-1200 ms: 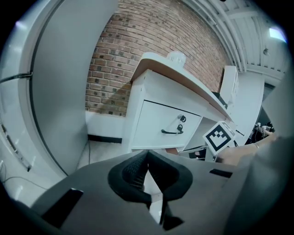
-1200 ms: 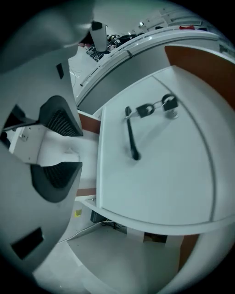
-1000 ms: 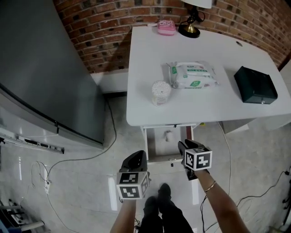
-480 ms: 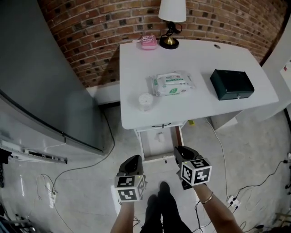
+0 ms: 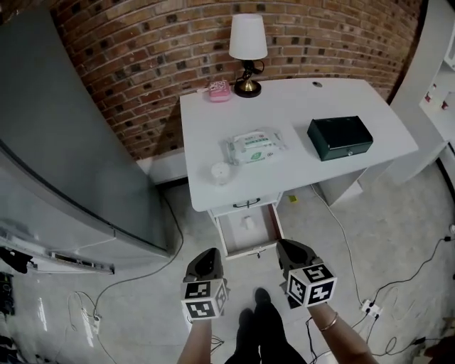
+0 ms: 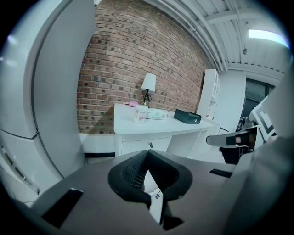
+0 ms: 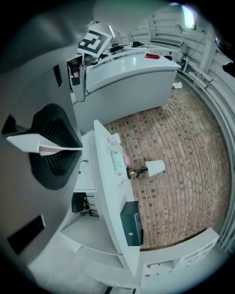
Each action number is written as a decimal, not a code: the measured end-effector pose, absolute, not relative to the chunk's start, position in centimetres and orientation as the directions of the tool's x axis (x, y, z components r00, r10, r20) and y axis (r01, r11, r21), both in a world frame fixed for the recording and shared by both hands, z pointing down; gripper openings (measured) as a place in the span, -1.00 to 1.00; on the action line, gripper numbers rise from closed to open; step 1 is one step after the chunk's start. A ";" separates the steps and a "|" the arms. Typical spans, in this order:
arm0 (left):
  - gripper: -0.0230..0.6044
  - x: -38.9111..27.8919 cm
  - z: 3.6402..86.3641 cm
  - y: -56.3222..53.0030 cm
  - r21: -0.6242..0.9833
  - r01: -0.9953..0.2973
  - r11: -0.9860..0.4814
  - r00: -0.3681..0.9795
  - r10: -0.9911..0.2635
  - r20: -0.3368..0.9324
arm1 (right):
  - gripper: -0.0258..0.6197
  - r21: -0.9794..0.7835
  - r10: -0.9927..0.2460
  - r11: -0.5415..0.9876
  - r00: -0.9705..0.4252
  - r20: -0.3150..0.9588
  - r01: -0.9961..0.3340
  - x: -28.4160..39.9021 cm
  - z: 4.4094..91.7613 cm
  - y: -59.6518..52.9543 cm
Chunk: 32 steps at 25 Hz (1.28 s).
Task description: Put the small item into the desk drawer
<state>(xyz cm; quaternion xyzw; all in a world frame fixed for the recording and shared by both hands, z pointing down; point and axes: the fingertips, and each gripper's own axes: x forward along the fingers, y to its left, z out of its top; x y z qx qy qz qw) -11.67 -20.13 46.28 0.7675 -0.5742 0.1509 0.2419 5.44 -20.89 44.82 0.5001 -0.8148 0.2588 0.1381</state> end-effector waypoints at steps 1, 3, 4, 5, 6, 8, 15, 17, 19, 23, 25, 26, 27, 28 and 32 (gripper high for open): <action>-0.86 -11.6 45.5 -19.7 0.196 -0.954 -0.228 0.297 -0.812 0.502 | -0.85 -0.288 -0.750 0.362 -0.460 0.475 -0.887 5.5 44.0 -20.2; -0.86 -11.7 44.0 -18.8 0.195 -0.953 -0.233 0.300 -0.821 0.486 | -0.88 -0.303 -0.761 0.354 -0.460 0.456 -0.885 5.6 42.3 -18.8; -0.86 -11.8 43.2 -18.3 0.195 -0.952 -0.235 0.302 -0.825 0.478 | -0.89 -0.307 -0.767 0.352 -0.460 0.447 -0.884 5.6 41.5 -18.2; -0.86 -11.8 42.5 -17.9 0.195 -0.952 -0.237 0.303 -0.829 0.470 | -0.89 -0.307 -0.773 0.352 -0.460 0.438 -0.884 5.7 40.6 -17.5; -0.86 -11.8 41.8 -17.4 0.194 -0.951 -0.240 0.304 -0.832 0.464 | -0.90 -0.305 -0.779 0.353 -0.458 0.429 -0.885 5.8 39.8 -16.9; -0.86 -11.7 40.5 -16.4 0.186 -0.951 -0.247 0.306 -0.836 0.455 | -0.90 -0.304 -0.789 0.351 -0.454 0.413 -0.886 6.2 38.3 -15.6; -0.86 -12.2 37.0 -13.0 0.159 -0.949 -0.272 0.315 -0.850 0.423 | -0.90 -0.305 -0.823 0.340 -0.438 0.361 -0.890 7.1 34.1 -11.5; -0.86 -12.4 36.2 -12.1 0.156 -0.951 -0.269 0.310 -0.856 0.413 | -0.90 -0.311 -0.827 0.344 -0.442 0.346 -0.886 7.4 33.3 -10.5; -0.86 -12.8 35.4 -11.2 0.153 -0.953 -0.263 0.303 -0.863 0.404 | -0.90 -0.314 -0.831 0.349 -0.446 0.333 -0.883 7.4 32.5 -9.6; -0.86 -13.9 34.1 -9.5 0.151 -0.957 -0.249 0.289 -0.873 0.392 | -0.90 -0.301 -0.833 0.364 -0.453 0.317 -0.881 7.0 31.0 -8.1; -0.86 -14.4 33.7 -8.7 0.152 -0.958 -0.243 0.284 -0.878 0.387 | -0.90 -0.291 -0.833 0.374 -0.457 0.313 -0.881 6.6 30.5 -7.5; -0.86 -14.5 33.5 -8.3 0.152 -0.958 -0.242 0.282 -0.879 0.383 | -0.90 -0.285 -0.833 0.377 -0.457 0.311 -0.881 6.5 30.4 -7.1; -0.86 -14.6 33.2 -8.0 0.152 -0.958 -0.242 0.283 -0.881 0.379 | -0.90 -0.278 -0.834 0.381 -0.457 0.309 -0.882 6.4 30.2 -6.8; -0.86 -14.6 33.0 -7.7 0.152 -0.958 -0.243 0.283 -0.883 0.375 | -0.90 -0.273 -0.834 0.384 -0.458 0.307 -0.882 6.3 30.0 -6.5; -0.86 -14.9 32.1 -6.7 0.152 -0.957 -0.246 0.286 -0.885 0.367 | -0.90 -0.268 -0.831 0.393 -0.465 0.306 -0.879 5.7 29.3 -5.5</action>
